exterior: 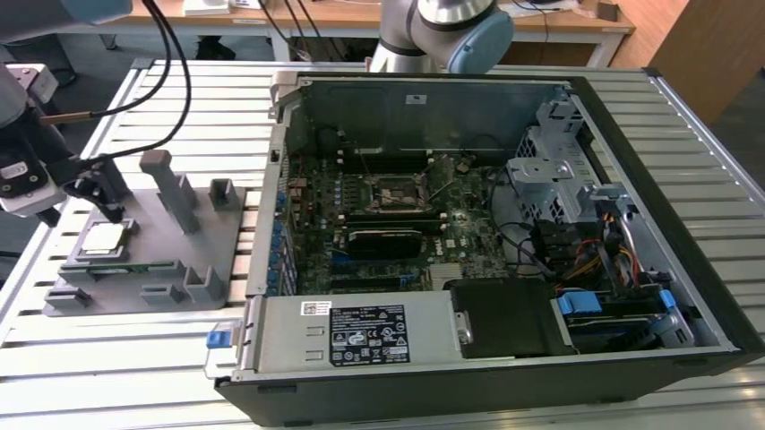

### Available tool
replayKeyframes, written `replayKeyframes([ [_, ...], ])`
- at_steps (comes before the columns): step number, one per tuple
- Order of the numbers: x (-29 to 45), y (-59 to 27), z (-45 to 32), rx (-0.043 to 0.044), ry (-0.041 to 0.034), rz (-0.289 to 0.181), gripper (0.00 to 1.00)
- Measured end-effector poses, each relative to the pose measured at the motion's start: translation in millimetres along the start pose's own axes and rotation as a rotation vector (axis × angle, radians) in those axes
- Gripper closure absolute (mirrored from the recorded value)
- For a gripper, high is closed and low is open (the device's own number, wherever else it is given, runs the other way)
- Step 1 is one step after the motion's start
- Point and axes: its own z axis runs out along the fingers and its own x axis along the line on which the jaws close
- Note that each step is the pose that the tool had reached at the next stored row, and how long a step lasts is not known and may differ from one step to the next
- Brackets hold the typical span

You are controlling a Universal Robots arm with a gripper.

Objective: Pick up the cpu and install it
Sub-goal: 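Pick up the cpu and move it towards the insertion slot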

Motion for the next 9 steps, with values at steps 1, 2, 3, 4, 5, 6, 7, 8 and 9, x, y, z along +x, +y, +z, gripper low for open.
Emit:
replayKeyframes([
  [1,0.0,-0.1,1.4,0.0,0.0002,-0.002,0.22],
  [2,0.1,-0.1,3.1,0.0,0.0001,-0.002,0.22],
  [3,0.1,-0.2,5.0,0.0001,0.0001,-0.002,0.22],
  [4,0.1,-0.3,6.7,0.0002,0.0001,-0.002,0.22],
  [5,0.1,-0.4,8.4,0.0002,0.0001,-0.002,0.22],
  [6,0.2,-0.4,10.1,0.0002,0.0002,-0.002,0.22],
  [7,0.3,-0.4,11.7,0.0002,0.0002,-0.002,0.22],
  [8,0.4,-0.5,13.4,0.0002,0.0001,-0.002,0.22],
  [9,0.4,-0.5,14.8,0.0002,0.0001,-0.002,0.22],
])
